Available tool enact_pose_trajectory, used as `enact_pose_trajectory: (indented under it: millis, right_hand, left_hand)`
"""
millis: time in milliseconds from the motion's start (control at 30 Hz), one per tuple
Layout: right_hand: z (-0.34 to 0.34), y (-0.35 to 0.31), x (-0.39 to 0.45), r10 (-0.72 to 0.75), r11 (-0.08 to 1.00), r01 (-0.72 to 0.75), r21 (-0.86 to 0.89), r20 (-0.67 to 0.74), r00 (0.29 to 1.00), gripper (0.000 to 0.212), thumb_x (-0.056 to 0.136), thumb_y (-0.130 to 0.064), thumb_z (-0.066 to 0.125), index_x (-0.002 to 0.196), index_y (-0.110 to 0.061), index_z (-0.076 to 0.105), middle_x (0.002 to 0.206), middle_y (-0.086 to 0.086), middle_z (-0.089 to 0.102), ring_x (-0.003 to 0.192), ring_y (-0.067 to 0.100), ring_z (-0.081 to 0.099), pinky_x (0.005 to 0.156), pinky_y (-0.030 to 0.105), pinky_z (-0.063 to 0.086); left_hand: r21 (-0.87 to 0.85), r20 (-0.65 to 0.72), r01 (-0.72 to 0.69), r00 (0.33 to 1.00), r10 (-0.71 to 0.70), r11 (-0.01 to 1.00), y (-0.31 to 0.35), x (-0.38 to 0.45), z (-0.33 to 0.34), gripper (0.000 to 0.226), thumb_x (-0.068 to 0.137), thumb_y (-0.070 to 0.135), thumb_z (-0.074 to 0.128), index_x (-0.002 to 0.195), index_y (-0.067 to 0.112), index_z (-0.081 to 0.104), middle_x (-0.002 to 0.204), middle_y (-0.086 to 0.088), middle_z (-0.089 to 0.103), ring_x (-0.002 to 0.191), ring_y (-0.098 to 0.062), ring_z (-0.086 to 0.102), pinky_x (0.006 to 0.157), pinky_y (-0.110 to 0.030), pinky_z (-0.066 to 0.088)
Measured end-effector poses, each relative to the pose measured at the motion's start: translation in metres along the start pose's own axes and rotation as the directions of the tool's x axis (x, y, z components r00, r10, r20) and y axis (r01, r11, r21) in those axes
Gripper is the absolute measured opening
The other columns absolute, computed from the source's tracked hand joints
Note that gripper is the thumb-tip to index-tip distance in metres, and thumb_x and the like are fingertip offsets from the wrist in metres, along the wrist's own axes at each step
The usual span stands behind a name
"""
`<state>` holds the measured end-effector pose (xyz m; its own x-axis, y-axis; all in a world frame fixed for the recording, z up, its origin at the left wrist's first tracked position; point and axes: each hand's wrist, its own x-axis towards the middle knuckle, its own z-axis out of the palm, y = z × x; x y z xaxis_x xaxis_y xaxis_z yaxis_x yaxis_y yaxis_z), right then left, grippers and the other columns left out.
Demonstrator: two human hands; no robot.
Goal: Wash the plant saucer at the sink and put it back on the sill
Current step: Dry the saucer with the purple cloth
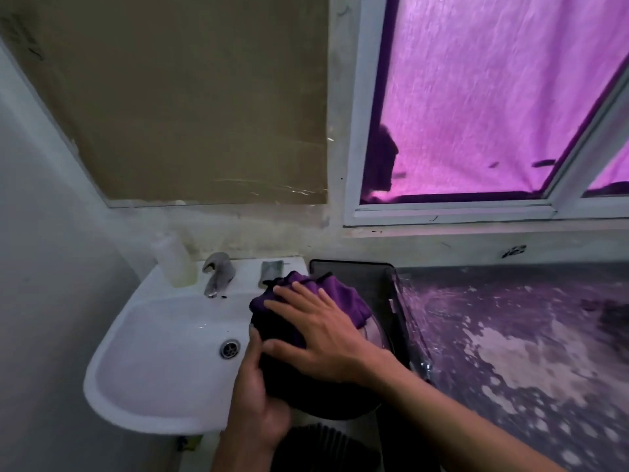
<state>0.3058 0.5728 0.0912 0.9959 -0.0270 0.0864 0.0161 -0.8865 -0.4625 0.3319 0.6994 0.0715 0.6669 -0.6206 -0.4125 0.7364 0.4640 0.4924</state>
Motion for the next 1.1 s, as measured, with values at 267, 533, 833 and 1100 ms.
enact_pose_trajectory:
  millis: [267, 533, 833, 1100]
  right_hand:
    - [-0.011, 0.073, -0.107, -0.127, 0.989, 0.125, -0.074, -0.017, 0.992, 0.058, 0.096, -0.044, 0.043, 0.15, -0.033, 0.025, 0.16, -0.009, 0.015, 0.149, 0.015, 0.008, 0.122, 0.043, 0.004]
    - [-0.014, 0.142, -0.171, 0.005, 0.976, 0.055, 0.209, -0.276, 0.961, 0.053, 0.082, 0.009, 0.055, 0.132, -0.008, 0.056, 0.145, 0.005, 0.046, 0.139, 0.023, 0.038, 0.117, 0.039, 0.028]
    - [0.009, 0.225, -0.242, 0.806, 0.176, -0.26, 0.949, 0.013, 0.591, 0.029, 0.094, -0.002, 0.054, 0.123, -0.004, 0.06, 0.102, 0.017, 0.071, 0.089, 0.03, 0.068, 0.079, 0.041, 0.054]
    - [0.051, 0.247, -0.26, 0.845, -0.264, -0.068, 0.962, 0.265, 0.465, 0.031, 0.087, 0.009, 0.055, 0.116, -0.003, 0.059, 0.103, 0.024, 0.066, 0.088, 0.037, 0.064, 0.084, 0.049, 0.052]
  left_hand:
    - [-0.047, -0.123, -0.032, 0.992, 0.026, 0.998, -0.068, 0.019, 0.032, 0.066, 0.099, 0.051, 0.033, 0.081, 0.01, 0.082, 0.092, -0.015, 0.077, 0.075, -0.026, 0.076, 0.053, -0.041, 0.061]
    - [-0.027, -0.22, -0.003, 0.976, -0.003, 1.0, -0.103, 0.031, 0.047, 0.046, 0.099, 0.049, 0.036, 0.116, 0.017, 0.064, 0.096, -0.014, 0.076, 0.098, -0.031, 0.064, 0.076, -0.048, 0.051]
    - [-0.047, -0.266, -0.019, 0.964, 0.006, 0.999, -0.121, 0.044, 0.045, 0.045, 0.1, 0.046, 0.038, 0.135, 0.024, 0.056, 0.121, -0.007, 0.066, 0.104, -0.026, 0.061, 0.08, -0.045, 0.047]
    - [-0.008, -0.31, 0.01, 0.951, -0.012, 1.0, -0.136, 0.05, 0.029, 0.037, 0.1, 0.047, 0.04, 0.105, 0.024, 0.068, 0.087, -0.007, 0.078, 0.095, -0.027, 0.064, 0.075, -0.045, 0.048]
